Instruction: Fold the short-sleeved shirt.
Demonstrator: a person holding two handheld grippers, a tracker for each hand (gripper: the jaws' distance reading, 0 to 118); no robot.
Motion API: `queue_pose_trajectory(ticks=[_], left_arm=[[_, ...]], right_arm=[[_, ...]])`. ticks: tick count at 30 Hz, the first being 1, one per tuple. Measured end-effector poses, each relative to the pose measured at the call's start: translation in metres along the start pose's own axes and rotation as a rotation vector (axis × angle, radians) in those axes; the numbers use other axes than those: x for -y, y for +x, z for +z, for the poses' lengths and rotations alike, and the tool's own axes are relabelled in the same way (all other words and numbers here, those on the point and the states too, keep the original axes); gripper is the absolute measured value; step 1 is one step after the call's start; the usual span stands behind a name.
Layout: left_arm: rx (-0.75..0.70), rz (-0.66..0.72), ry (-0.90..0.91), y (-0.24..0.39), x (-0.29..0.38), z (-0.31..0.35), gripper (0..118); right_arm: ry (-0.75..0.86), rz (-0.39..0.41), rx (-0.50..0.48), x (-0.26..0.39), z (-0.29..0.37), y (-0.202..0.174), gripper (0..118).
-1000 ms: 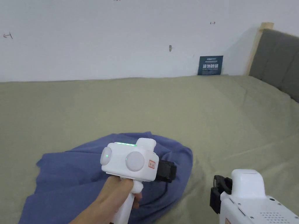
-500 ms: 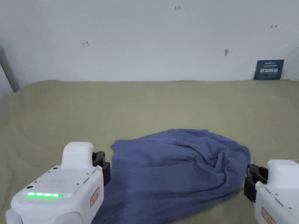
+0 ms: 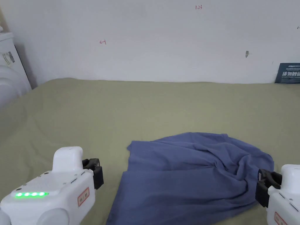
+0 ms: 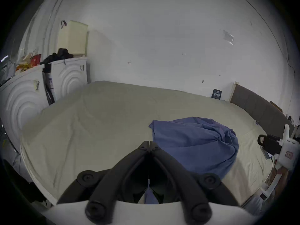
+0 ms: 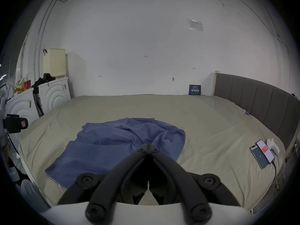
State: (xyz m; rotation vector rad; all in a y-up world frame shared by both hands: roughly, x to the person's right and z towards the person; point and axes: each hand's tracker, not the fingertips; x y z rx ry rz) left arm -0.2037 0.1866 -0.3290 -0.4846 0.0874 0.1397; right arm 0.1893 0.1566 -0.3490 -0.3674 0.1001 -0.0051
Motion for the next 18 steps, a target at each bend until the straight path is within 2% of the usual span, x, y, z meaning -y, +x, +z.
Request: queue_pose_trajectory(ticks=[3,7,9,11,12,13,14,15,18], left_arm=[[0.066,0.008,-0.099,0.0,-0.021,-0.058,0],[0.064,-0.072,-0.25,0.006,-0.046,-0.157,0],[0.08,-0.063,-0.336,0.009,-0.056,-0.203,0],[0.09,-0.037,-0.36,0.017,-0.058,-0.228,5],[0.084,-0.051,-0.394,0.02,-0.06,-0.244,21],[0.072,-0.05,-0.398,0.021,-0.06,-0.256,71],[0.039,-0.058,-0.427,0.024,-0.058,-0.269,110],[0.04,-0.067,-0.485,0.027,-0.053,-0.278,118],[-0.024,-0.109,-0.5,0.035,-0.045,-0.295,112]], right_arm=[[-0.017,0.005,-0.005,0.001,-0.013,-0.001,0],[-0.048,0.021,-0.002,0.004,-0.032,0.001,0],[-0.063,0.017,0.001,0.006,-0.043,0.004,0],[-0.073,0.02,0.003,0.007,-0.052,0.006,0],[-0.078,0.025,0.007,0.008,-0.057,0.007,0],[-0.083,0.027,0.009,0.008,-0.061,0.009,0],[-0.088,0.026,0.01,0.009,-0.065,0.011,0],[-0.095,0.022,0.012,0.009,-0.069,0.012,0],[-0.109,0.022,0.017,0.011,-0.076,0.018,0]])
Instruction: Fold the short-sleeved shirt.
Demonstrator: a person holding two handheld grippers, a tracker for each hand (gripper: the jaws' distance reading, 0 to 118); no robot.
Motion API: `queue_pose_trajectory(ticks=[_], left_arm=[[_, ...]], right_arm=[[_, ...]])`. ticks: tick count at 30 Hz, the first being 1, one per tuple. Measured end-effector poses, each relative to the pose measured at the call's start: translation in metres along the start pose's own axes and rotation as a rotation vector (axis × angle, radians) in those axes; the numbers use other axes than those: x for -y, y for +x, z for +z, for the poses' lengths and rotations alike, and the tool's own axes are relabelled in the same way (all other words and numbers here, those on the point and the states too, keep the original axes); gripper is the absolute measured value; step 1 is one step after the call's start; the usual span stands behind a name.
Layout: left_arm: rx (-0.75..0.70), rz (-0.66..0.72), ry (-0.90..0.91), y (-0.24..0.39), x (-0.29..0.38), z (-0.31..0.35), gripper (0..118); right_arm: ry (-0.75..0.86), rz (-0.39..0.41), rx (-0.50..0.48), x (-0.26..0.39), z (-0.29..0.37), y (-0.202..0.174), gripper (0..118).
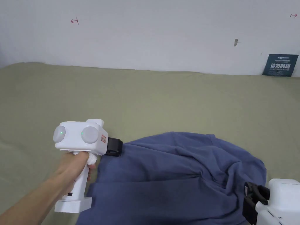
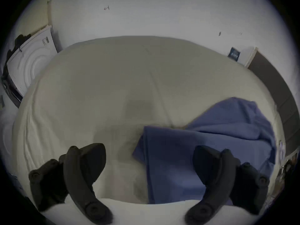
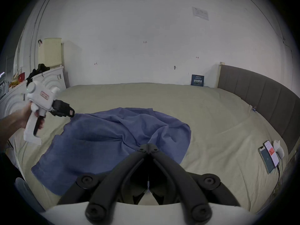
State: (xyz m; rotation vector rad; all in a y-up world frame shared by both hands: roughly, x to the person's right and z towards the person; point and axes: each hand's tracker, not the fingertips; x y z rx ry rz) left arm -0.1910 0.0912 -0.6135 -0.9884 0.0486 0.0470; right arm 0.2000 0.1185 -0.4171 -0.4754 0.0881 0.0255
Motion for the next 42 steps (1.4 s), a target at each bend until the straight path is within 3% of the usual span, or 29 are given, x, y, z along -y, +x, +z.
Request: queue_pose_trajectory(ticks=[3,4,5,7,8,16,20,22,23,24,25,26,28,31,32,33,34,35,37,38,42], left_arm=[[-0.051,-0.053,-0.044,0.006,0.002,-0.005,98],[-0.027,-0.046,-0.021,0.009,0.003,0.003,77],[-0.018,-0.062,-0.004,0.008,0.003,0.005,43],[0.037,-0.106,0.032,0.015,0.007,0.018,11],[0.051,-0.109,0.043,0.017,0.009,0.023,2],[0.053,-0.099,0.015,0.014,0.011,0.017,2],[0.048,-0.124,0.005,0.015,0.013,0.011,2],[0.044,-0.129,0.01,0.018,0.016,0.013,2],[0.046,-0.122,0.01,0.018,0.016,0.011,2],[0.048,-0.118,0.008,0.018,0.016,0.01,2],[0.053,-0.112,0.004,0.014,0.013,0.005,2],[0.055,-0.108,0.004,0.013,0.014,0.004,2],[0.057,-0.101,0.006,0.013,0.013,0.003,2],[0.061,-0.098,0.01,0.012,0.014,0.003,3],[0.062,-0.095,0.011,0.011,0.014,0.004,3],[0.064,-0.09,0.01,0.01,0.013,0.005,3],[0.065,-0.082,0.009,0.008,0.011,0.008,3],[0.064,-0.072,0.011,0.006,0.01,0.014,3],[0.062,-0.077,0.026,0.0,0.009,0.033,3],[0.067,-0.082,0.049,-0.005,0.008,0.047,3],[0.034,-0.096,0.137,-0.026,0.004,0.116,3]], right_arm=[[-0.018,0.014,0.016,0.001,-0.004,0.006,0],[-0.023,0.014,0.02,0.001,-0.004,0.009,0],[-0.034,0.01,0.026,0.001,-0.004,0.013,0],[-0.073,-0.003,0.075,0.001,-0.006,0.02,0],[-0.077,-0.012,0.081,0.001,-0.007,0.024,0],[-0.171,-0.07,0.139,-0.038,-0.056,0.091,0],[-0.278,-0.073,0.126,-0.062,-0.119,0.119,0],[-0.367,-0.08,0.057,-0.065,-0.149,0.129,1],[-0.403,-0.089,0.015,-0.064,-0.161,0.131,8],[-0.418,-0.093,0.018,-0.063,-0.172,0.134,40],[-0.442,-0.107,0.036,-0.062,-0.183,0.135,97],[-0.498,-0.118,0.065,-0.059,-0.19,0.133,118],[-0.494,-0.125,0.073,-0.055,-0.205,0.135,105],[-0.534,-0.127,0.082,-0.048,-0.212,0.129,102],[-0.526,-0.122,0.09,-0.051,-0.209,0.125,91],[-0.527,-0.121,0.09,-0.056,-0.203,0.123,65],[-0.503,-0.13,0.064,-0.06,-0.193,0.122,8],[-0.475,-0.13,0.028,-0.067,-0.183,0.12,7],[-0.41,-0.041,0.097,-0.079,-0.164,0.115,6],[-0.402,-0.04,0.046,-0.084,-0.15,0.119,6],[-0.299,-0.07,0.083,-0.114,-0.099,0.13,6]])
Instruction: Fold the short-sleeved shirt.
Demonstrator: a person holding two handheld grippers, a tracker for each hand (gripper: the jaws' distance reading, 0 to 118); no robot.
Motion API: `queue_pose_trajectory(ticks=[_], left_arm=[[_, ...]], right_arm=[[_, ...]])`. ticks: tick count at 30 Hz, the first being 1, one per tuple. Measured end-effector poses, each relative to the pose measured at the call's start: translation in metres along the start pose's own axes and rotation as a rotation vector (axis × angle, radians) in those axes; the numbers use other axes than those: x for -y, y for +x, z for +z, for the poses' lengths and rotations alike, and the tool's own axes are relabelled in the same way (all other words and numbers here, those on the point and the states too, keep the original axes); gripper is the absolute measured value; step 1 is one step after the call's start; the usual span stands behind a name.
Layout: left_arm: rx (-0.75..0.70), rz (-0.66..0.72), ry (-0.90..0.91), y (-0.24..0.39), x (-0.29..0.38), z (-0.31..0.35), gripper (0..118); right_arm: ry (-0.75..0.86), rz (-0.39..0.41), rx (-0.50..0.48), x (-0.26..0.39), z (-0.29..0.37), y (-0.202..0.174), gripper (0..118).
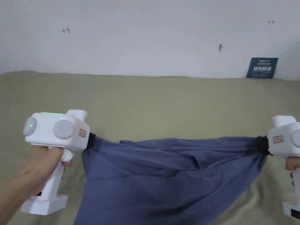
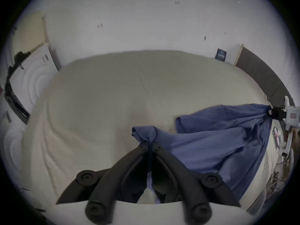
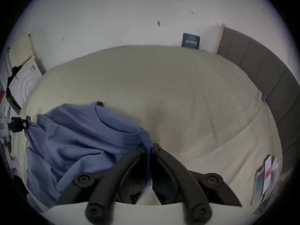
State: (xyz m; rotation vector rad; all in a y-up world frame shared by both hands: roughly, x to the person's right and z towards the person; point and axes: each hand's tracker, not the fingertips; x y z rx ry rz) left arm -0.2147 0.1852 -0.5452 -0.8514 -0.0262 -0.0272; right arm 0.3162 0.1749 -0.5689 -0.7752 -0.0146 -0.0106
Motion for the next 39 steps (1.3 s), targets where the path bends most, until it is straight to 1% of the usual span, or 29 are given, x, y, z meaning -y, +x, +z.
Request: queue_pose_trajectory(ticks=[3,6,9,11,14,18,23,27,30,33,39], left_arm=[[-0.036,0.002,0.053,-0.02,-0.007,0.053,3],[-0.088,0.017,0.118,-0.038,-0.013,0.103,3],[-0.062,0.057,0.179,-0.053,-0.02,0.148,3],[-0.075,0.064,0.215,-0.055,-0.027,0.172,3],[-0.114,0.044,0.269,-0.054,-0.042,0.202,3],[-0.149,0.052,0.317,-0.05,-0.07,0.224,3],[-0.205,0.097,0.379,-0.046,-0.124,0.23,2],[-0.262,0.09,0.414,-0.041,-0.175,0.221,2],[-0.282,0.118,0.432,-0.043,-0.209,0.202,3],[-0.324,0.12,0.448,-0.044,-0.235,0.175,2],[-0.359,0.119,0.438,-0.054,-0.265,0.104,2]], right_arm=[[0.05,-0.048,-0.04,-0.012,0.044,0.01,6],[0.122,-0.032,-0.03,-0.02,0.088,0.012,6],[0.179,-0.034,-0.071,-0.032,0.128,0.009,6],[0.219,-0.014,-0.077,-0.042,0.15,0.002,6],[0.298,0.027,-0.049,-0.061,0.178,-0.008,6],[0.36,0.008,-0.023,-0.093,0.198,-0.018,6],[0.416,0.011,0.012,-0.144,0.202,-0.027,6],[0.453,0.033,0.048,-0.192,0.189,-0.035,6],[0.467,0.045,0.066,-0.225,0.165,-0.044,6],[0.471,0.037,0.073,-0.252,0.133,-0.052,6],[0.458,0.031,0.109,-0.271,0.057,-0.07,6]])
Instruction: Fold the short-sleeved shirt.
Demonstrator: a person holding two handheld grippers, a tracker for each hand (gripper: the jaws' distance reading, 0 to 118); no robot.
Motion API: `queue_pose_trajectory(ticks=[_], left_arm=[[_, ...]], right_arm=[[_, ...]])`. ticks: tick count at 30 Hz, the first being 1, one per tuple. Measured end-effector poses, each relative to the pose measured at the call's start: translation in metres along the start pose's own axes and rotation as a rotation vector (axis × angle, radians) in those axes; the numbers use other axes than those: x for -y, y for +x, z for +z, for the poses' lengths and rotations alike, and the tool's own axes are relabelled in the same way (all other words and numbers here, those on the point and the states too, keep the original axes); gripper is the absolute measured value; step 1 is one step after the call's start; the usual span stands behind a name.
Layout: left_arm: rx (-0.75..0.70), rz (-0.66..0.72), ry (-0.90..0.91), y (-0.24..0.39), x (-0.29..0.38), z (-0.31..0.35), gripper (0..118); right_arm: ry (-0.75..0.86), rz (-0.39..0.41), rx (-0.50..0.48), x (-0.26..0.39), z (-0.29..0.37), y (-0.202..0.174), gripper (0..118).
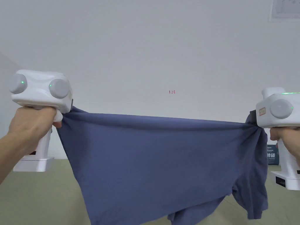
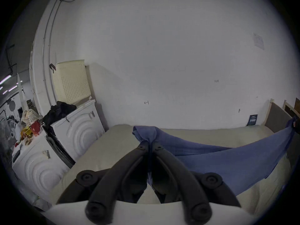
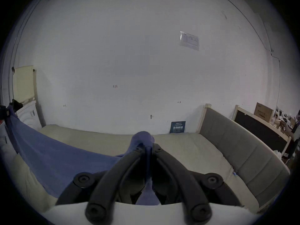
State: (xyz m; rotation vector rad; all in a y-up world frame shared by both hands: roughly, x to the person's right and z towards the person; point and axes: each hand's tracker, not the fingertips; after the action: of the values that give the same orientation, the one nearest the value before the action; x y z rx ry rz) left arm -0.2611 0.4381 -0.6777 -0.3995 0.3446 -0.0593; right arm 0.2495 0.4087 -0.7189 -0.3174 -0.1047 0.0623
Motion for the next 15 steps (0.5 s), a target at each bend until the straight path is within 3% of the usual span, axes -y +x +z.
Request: queue_pose_trajectory(ticks=[8,15], left_arm=[[-0.015,-0.046,-0.096,0.017,0.07,-0.087,2],[0.055,-0.063,-0.216,0.021,0.162,-0.121,2]], right_arm=[[-0.068,-0.005,0.014,0.07,-0.066,-0.026,6],[-0.233,0.08,0.024,0.156,-0.086,-0.033,6]])
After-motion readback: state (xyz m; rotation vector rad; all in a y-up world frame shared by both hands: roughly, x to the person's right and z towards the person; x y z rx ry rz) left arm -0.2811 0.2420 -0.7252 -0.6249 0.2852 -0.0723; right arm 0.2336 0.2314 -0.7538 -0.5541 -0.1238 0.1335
